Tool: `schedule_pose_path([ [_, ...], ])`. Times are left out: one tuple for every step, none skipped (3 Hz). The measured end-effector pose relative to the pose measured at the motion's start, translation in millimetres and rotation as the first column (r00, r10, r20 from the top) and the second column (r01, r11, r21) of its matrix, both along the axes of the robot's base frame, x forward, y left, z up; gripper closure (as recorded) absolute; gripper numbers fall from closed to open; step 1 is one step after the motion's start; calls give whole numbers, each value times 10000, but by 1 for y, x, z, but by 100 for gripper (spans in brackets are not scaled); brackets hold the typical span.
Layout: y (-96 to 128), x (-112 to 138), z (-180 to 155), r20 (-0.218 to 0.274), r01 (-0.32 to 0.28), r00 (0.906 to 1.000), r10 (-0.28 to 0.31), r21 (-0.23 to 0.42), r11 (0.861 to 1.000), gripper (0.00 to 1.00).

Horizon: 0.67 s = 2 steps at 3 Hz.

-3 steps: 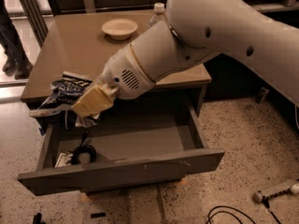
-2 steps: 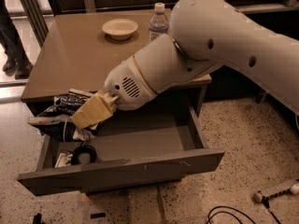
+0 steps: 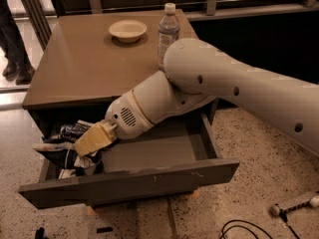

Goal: Place blue chip bag into top drawer

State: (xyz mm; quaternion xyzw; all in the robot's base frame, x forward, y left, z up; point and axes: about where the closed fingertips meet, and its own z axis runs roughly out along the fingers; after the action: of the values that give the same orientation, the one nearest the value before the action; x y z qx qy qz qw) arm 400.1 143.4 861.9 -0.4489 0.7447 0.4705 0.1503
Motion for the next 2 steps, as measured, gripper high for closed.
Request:
schedule_pose_path([
  [7, 14, -29, 520, 79, 9986, -68, -218, 9997, 100],
  [7, 14, -29, 521, 79, 9986, -68, -220, 9997, 100],
])
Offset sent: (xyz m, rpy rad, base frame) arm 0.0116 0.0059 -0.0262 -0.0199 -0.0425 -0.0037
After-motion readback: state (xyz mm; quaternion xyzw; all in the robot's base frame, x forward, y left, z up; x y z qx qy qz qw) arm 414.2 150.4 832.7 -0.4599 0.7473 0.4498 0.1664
